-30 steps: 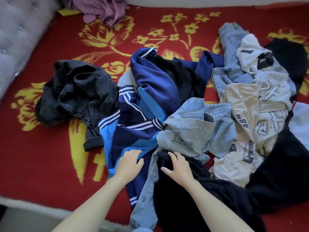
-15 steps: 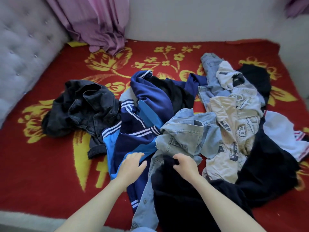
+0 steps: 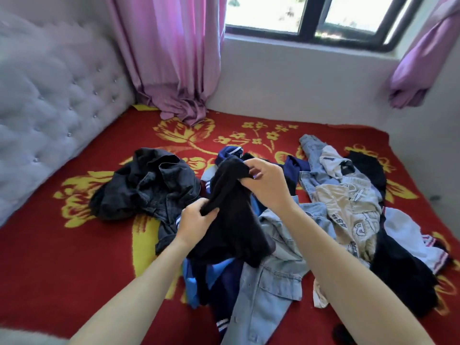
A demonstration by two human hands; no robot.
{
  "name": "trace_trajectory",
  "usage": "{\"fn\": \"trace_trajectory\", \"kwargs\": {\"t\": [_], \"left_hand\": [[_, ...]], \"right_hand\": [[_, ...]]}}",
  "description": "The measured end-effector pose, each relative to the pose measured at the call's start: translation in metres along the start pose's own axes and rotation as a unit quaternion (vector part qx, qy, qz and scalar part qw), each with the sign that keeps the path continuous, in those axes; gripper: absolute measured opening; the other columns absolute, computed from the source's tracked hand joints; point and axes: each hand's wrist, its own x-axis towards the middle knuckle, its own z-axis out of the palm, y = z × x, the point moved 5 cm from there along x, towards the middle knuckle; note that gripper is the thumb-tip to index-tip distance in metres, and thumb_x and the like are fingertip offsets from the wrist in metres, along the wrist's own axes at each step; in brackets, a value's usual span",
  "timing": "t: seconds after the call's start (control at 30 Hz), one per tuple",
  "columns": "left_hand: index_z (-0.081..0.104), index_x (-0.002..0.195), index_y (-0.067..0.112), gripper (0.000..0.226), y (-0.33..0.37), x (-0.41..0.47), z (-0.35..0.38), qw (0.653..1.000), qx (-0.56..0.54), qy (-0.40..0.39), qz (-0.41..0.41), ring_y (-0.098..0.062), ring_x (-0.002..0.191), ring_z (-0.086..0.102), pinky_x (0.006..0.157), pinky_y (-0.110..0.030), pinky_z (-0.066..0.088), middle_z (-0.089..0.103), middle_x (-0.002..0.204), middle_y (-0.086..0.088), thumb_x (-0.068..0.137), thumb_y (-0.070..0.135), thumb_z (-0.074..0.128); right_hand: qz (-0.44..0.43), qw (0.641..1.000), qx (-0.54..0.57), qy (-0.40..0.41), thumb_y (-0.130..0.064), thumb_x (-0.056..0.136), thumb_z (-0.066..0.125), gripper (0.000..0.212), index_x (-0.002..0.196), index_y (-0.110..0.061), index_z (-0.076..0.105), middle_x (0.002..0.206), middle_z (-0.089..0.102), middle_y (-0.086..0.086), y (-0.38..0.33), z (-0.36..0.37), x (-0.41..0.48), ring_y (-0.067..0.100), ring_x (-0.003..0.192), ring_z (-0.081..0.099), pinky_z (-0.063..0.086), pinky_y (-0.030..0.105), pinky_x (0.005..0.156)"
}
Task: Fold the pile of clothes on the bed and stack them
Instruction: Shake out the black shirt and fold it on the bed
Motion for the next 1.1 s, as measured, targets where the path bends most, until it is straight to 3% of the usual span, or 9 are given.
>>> {"fn": "trace_trajectory", "kwargs": {"t": [0.1, 0.2, 0.4, 0.53, 0.63, 0.7, 0.87, 1.1], "left_hand": [[0.059, 0.070, 0.024, 0.023, 0.012, 0.012, -0.076, 0.997, -0.008, 0.052, 0.055, 0.002, 0.057, 0.052, 0.061, -0.025, 0.041, 0.058, 0.063, 0.012, 0.083, 0.006, 0.067], [0.060, 0.070, 0.024, 0.024, 0.024, 0.016, -0.155, 0.991, 0.007, 0.074, 0.107, 0.013, 0.062, 0.055, 0.060, -0.008, 0.041, 0.060, 0.068, 0.016, 0.082, 0.005, 0.067], [0.064, 0.080, 0.021, 0.014, 0.012, 0.032, -0.259, 0.985, 0.020, 0.089, 0.143, 0.008, 0.069, 0.057, 0.066, -0.004, 0.041, 0.062, 0.075, 0.016, 0.081, 0.007, 0.068], [0.067, 0.095, 0.006, 0.012, -0.046, 0.042, -0.263, 0.993, 0.069, 0.069, 0.072, -0.013, 0.082, 0.060, 0.078, -0.019, 0.045, 0.063, 0.084, 0.002, 0.082, 0.006, 0.066], [0.066, 0.098, 0.005, 0.016, -0.107, 0.035, -0.254, 0.995, 0.089, 0.043, -0.019, -0.016, 0.082, 0.058, 0.082, -0.026, 0.045, 0.064, 0.086, -0.002, 0.083, 0.008, 0.064], [0.066, 0.098, 0.007, 0.016, -0.151, 0.024, -0.245, 0.991, 0.099, 0.018, -0.089, -0.019, 0.086, 0.060, 0.083, -0.027, 0.045, 0.067, 0.090, -0.006, 0.082, 0.009, 0.064], [0.064, 0.103, 0.011, 0.019, -0.232, -0.013, -0.222, 0.964, 0.139, -0.044, -0.222, -0.023, 0.098, 0.061, 0.082, -0.028, 0.043, 0.067, 0.099, -0.003, 0.085, 0.017, 0.061], [0.065, 0.101, 0.012, 0.018, -0.269, -0.037, -0.190, 0.941, 0.158, -0.074, -0.289, -0.022, 0.098, 0.060, 0.084, -0.028, 0.044, 0.067, 0.100, -0.004, 0.085, 0.017, 0.059]], "right_hand": [[-0.024, 0.999, -0.011, 0.041, 0.004, 0.076, 0.067, 0.019, 0.088, -0.010, 0.070, 0.057, 0.055, -0.026, -0.051, 0.021, 0.018, -0.006, 0.056, 0.051, 0.037, 0.005, 0.057], [-0.033, 0.996, 0.015, 0.078, 0.002, 0.076, 0.068, 0.020, 0.084, -0.017, 0.066, 0.071, 0.059, -0.022, -0.097, 0.055, 0.032, -0.006, 0.058, 0.052, 0.041, 0.009, 0.060], [-0.022, 0.985, 0.033, 0.168, -0.003, 0.077, 0.068, 0.015, 0.079, -0.017, 0.063, 0.068, 0.057, -0.018, -0.136, 0.120, 0.049, -0.007, 0.057, 0.052, 0.038, 0.008, 0.060], [0.114, 0.972, -0.046, 0.199, -0.006, 0.079, 0.065, 0.011, 0.089, -0.002, 0.066, 0.077, 0.063, 0.004, -0.072, 0.140, 0.042, 0.018, 0.074, 0.056, 0.038, 0.027, 0.069], [0.305, 0.928, -0.090, 0.193, -0.007, 0.084, 0.058, 0.021, 0.104, -0.001, 0.064, 0.102, 0.067, 0.017, 0.008, 0.143, 0.002, 0.032, 0.098, 0.059, 0.041, 0.033, 0.080], [0.384, 0.897, -0.137, 0.169, -0.006, 0.086, 0.055, 0.025, 0.110, 0.000, 0.061, 0.112, 0.064, 0.021, 0.052, 0.146, -0.031, 0.036, 0.106, 0.056, 0.040, 0.034, 0.086], [0.415, 0.886, -0.194, 0.066, -0.010, 0.085, 0.055, 0.026, 0.110, -0.003, 0.061, 0.110, 0.064, 0.019, 0.095, 0.167, -0.065, 0.034, 0.104, 0.058, 0.041, 0.035, 0.086], [0.369, 0.905, -0.200, -0.070, -0.014, 0.087, 0.055, 0.028, 0.114, -0.009, 0.060, 0.114, 0.061, 0.011, 0.104, 0.223, -0.071, 0.026, 0.104, 0.058, 0.040, 0.029, 0.081]]}}
